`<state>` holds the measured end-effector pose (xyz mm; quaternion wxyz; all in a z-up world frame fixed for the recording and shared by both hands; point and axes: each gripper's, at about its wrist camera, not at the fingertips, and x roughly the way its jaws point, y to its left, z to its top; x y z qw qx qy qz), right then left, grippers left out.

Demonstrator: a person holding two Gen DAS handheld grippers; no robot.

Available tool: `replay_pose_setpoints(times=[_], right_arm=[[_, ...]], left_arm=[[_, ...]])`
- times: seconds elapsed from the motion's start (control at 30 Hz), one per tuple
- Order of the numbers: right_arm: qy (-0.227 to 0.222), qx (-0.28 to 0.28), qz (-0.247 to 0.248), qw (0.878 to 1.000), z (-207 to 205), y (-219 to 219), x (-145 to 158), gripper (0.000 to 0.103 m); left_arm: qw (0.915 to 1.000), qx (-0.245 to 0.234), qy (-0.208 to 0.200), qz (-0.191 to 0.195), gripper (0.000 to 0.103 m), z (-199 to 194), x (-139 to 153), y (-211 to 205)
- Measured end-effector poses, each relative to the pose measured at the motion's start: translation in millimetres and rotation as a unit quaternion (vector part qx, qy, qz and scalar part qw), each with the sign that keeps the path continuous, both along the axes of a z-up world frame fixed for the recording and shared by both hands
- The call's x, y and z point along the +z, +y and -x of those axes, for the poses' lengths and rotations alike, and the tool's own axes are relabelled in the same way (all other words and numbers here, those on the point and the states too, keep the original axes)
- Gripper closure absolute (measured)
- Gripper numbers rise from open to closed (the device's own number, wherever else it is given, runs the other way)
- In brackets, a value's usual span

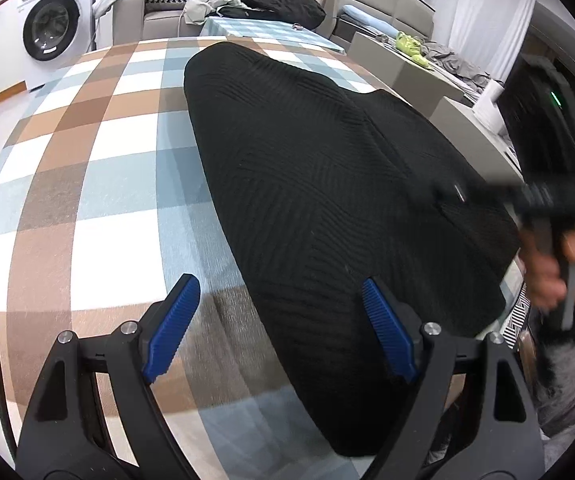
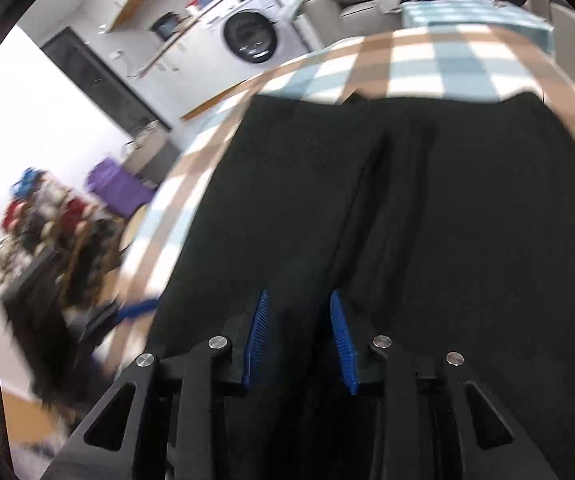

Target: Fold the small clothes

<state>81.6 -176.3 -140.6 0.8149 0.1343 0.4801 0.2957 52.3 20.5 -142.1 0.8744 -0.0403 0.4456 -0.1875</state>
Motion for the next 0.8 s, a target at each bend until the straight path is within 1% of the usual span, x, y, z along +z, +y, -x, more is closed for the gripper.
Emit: replay_pose_setpoints(times=[0.1, 0.17, 0.27, 0.3, 0.33, 0.37, 0.4, 0.43, 0.47, 0.5, 0.53, 0.57, 0.63, 0.7, 0.73, 0.77, 0.8], right_arm=[[-0.002, 0.029, -0.013, 0.999, 40, 2, -8, 0.069], [-0.007, 0.051, -0.011, 0.999, 62, 5, -13, 0.068], [-0.025, 0.07, -0.02, 0.997, 80, 6, -16, 0.066], [-0.03, 0.077, -0.012, 0.996, 82, 8, -17, 0.066], [-0.036, 0.081, -0.005, 0.996, 81, 10, -18, 0.072], [-0.05, 0.081, 0.005, 0.995, 82, 12, -17, 0.077], [-0.065, 0.084, 0.015, 0.994, 83, 14, -15, 0.088], [-0.088, 0.087, 0.021, 0.992, 88, 16, -10, 0.091], [-0.099, 0.091, 0.009, 0.991, 90, 15, -5, 0.092], [-0.106, 0.093, -0.003, 0.99, 93, 12, 1, 0.092], [-0.11, 0.088, -0.002, 0.99, 94, 9, 4, 0.092], [-0.11, 0.078, 0.008, 0.991, 92, 6, 4, 0.092], [-0.092, 0.066, 0.027, 0.993, 87, 2, -4, 0.092], [-0.079, 0.074, 0.051, 0.993, 85, 7, -14, 0.092], [-0.079, 0.075, 0.053, 0.993, 86, 8, -15, 0.088], [-0.082, 0.075, 0.044, 0.993, 88, 7, -14, 0.087], [-0.08, 0.077, 0.036, 0.993, 89, 7, -12, 0.082]], left_arm=[[1.0, -0.009, -0.002, 0.003, 0.021, 13, 1, 3], [1.0, -0.006, -0.001, -0.001, 0.021, 22, 1, 4], [1.0, -0.004, 0.001, 0.007, 0.021, 34, 1, 9], [1.0, -0.004, 0.002, 0.008, 0.021, 37, 1, 10], [1.0, -0.003, 0.001, 0.007, 0.021, 41, 1, 11], [1.0, -0.004, 0.0, 0.005, 0.021, 43, 0, 12], [1.0, -0.003, -0.001, -0.001, 0.021, 44, -1, 13], [1.0, -0.001, -0.001, -0.006, 0.021, 46, -2, 13], [0.9999, -0.002, 0.001, -0.013, 0.021, 47, -4, 13], [0.9999, -0.005, 0.002, -0.016, 0.021, 50, -5, 13], [0.9998, -0.008, 0.003, -0.016, 0.021, 51, -6, 12], [0.9997, -0.014, 0.004, -0.018, 0.021, 51, -7, 11], [0.9994, -0.018, 0.006, -0.03, 0.021, 53, -9, 8], [0.999, -0.019, 0.004, -0.041, 0.021, 54, -9, 5], [0.9991, -0.018, 0.004, -0.039, 0.021, 54, -8, 6], [0.9993, -0.017, 0.004, -0.033, 0.021, 55, -7, 8], [0.9996, -0.017, 0.003, -0.023, 0.021, 56, -5, 10]])
